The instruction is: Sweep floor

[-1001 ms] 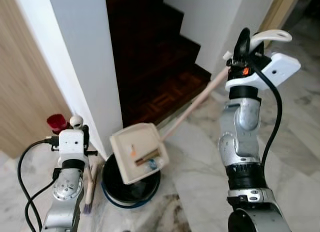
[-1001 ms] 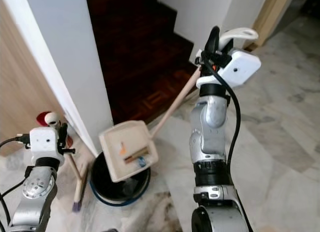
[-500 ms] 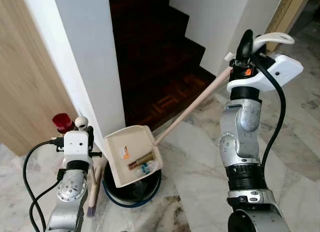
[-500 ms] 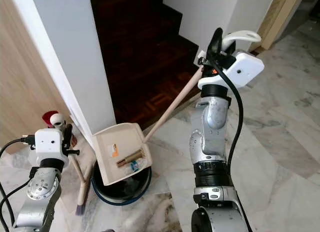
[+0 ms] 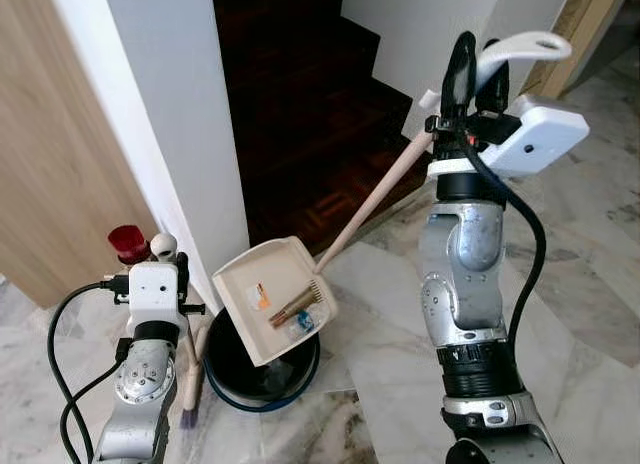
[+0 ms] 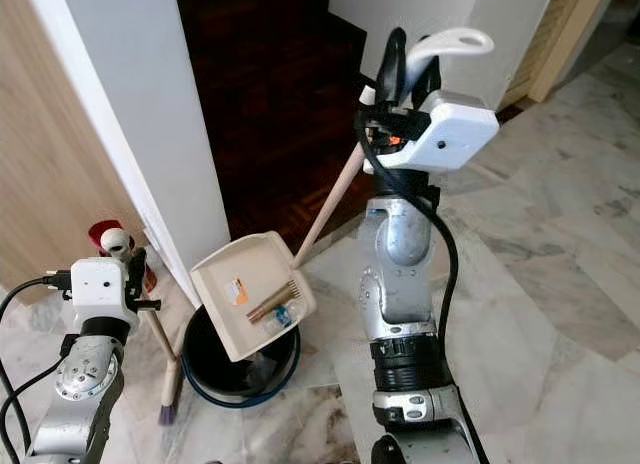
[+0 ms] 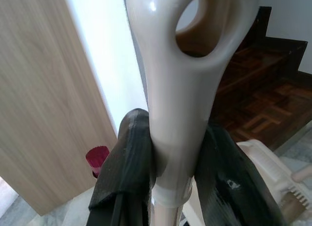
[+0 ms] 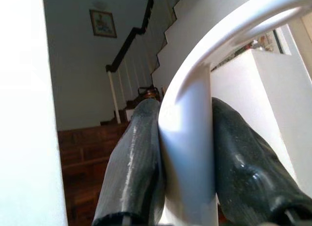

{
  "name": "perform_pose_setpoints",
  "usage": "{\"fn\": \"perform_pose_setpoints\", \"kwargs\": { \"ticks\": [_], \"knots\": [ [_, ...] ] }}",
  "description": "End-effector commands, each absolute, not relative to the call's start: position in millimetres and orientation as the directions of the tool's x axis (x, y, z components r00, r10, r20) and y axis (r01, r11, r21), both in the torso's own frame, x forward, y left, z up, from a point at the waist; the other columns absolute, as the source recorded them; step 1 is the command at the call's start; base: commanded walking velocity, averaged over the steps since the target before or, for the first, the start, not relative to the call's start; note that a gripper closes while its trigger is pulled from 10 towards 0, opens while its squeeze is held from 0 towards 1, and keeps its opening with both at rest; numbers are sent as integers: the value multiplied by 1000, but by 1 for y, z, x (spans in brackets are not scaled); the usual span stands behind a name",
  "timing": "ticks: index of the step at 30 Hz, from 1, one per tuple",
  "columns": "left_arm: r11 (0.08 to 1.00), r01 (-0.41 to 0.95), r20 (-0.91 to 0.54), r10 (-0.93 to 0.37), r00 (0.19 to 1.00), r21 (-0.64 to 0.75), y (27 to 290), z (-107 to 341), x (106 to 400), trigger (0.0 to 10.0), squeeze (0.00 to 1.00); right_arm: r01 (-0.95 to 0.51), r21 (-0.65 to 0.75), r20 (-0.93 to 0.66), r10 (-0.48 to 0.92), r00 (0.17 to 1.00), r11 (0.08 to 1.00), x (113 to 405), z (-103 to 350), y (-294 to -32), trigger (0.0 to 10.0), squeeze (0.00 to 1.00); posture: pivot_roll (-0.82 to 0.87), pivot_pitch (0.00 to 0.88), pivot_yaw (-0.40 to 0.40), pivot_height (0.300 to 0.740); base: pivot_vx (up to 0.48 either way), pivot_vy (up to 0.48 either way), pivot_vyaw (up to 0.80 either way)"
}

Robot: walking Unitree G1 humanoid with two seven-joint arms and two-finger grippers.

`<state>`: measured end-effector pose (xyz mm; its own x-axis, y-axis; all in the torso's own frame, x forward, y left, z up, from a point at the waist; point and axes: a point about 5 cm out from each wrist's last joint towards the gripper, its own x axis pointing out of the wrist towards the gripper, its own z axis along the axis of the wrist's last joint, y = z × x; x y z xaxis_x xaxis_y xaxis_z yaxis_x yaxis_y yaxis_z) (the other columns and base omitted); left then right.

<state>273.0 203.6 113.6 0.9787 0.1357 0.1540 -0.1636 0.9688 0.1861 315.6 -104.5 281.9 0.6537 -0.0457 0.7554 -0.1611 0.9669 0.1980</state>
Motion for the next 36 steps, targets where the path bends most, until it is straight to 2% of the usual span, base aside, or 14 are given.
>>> {"fn": "perform_pose_setpoints", "kwargs": {
  "ticks": [1,8,17,22,36],
  "knots": [
    [966,-159,189,120,975,206,203,117,271,10000,0,-193,210,831,-71,551,958,299,302,-102,10000,0,117,110,-42,740,0,0,0],
    [965,-150,191,109,976,217,201,117,271,10000,0,-212,207,844,-65,533,955,285,301,-88,10000,0,118,110,-43,740,0,0,0],
    [965,-144,192,102,976,220,200,117,271,10000,0,-209,65,891,37,452,976,270,304,-73,10000,0,116,111,-43,740,0,0,0],
    [965,-141,192,99,976,221,200,117,271,10000,0,-215,87,884,24,467,973,269,302,-72,10000,0,116,111,-44,740,0,0,0],
    [965,-137,197,93,976,224,198,117,271,10000,0,-91,17,918,20,397,996,256,306,-68,10000,0,118,104,-48,740,0,0,0]
  ]
}}
